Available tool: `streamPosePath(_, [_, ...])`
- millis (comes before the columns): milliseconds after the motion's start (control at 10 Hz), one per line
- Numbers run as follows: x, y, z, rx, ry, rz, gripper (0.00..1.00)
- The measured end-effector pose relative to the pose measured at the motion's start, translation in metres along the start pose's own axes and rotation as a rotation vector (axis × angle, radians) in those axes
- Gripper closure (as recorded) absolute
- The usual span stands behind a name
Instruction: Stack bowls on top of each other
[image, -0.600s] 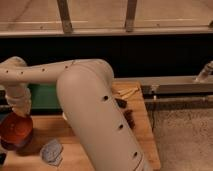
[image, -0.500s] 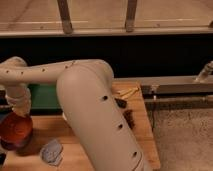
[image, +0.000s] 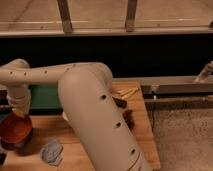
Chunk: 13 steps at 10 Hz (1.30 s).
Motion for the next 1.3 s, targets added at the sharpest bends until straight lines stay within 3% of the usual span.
streamPosePath(500, [-0.009, -0.006, 0.036, -0.096, -0.026, -0.031, 0.98])
streamPosePath(900, [-0.011, -0.004, 0.046, -0.129, -0.028, -0.048, 0.62])
streamPosePath(1100, [-0.011, -0.005, 0.048, -0.138, -0.026, -0.052, 0.4])
streamPosePath(1300, [-0.012, -0.003, 0.049, -0.144, -0.022, -0.058, 0.25])
